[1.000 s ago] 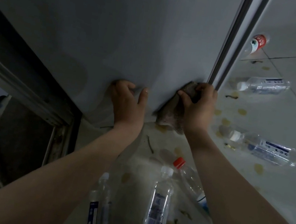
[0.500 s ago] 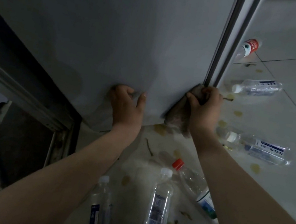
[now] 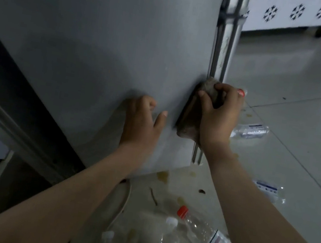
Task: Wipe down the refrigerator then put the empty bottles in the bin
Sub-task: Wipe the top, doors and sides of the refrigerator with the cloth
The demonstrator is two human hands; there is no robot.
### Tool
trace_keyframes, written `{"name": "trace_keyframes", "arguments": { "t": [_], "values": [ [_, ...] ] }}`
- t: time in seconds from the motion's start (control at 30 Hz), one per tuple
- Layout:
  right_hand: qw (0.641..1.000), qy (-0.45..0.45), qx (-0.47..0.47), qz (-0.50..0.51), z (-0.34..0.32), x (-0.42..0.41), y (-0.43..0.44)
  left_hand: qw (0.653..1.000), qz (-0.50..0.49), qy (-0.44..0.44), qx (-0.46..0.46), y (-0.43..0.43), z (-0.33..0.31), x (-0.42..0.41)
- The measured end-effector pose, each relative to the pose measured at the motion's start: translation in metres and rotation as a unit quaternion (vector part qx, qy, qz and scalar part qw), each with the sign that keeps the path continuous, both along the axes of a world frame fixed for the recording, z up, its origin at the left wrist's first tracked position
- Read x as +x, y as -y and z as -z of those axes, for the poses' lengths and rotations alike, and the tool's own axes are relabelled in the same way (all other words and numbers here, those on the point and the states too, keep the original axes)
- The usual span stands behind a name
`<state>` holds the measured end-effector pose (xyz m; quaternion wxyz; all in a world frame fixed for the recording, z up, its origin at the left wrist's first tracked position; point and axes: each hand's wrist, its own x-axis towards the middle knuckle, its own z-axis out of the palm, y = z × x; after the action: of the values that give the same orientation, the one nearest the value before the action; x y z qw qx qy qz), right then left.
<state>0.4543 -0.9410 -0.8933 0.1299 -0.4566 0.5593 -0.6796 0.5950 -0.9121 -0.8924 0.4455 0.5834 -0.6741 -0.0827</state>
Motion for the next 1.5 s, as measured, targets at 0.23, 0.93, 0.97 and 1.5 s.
{"name": "trace_keyframes", "arguments": {
  "t": [0.23,0.93,0.97,1.5],
  "values": [
    [0.999,-0.036,0.0,-0.005,-0.047,-0.021,0.008,0.952,0.004,0.227,-0.203,0.028,-0.065,-0.008],
    [0.964,-0.112,-0.222,0.097,-0.05,-0.017,0.079,0.825,-0.162,0.347,-0.416,0.08,-0.064,-0.023],
    [0.964,-0.117,-0.22,0.097,-0.043,-0.017,0.078,0.824,-0.162,0.346,-0.417,0.081,-0.063,-0.023],
    [0.953,-0.147,-0.235,0.126,-0.045,-0.017,0.078,0.824,-0.158,0.351,-0.415,0.08,-0.057,-0.023]
  ]
}}
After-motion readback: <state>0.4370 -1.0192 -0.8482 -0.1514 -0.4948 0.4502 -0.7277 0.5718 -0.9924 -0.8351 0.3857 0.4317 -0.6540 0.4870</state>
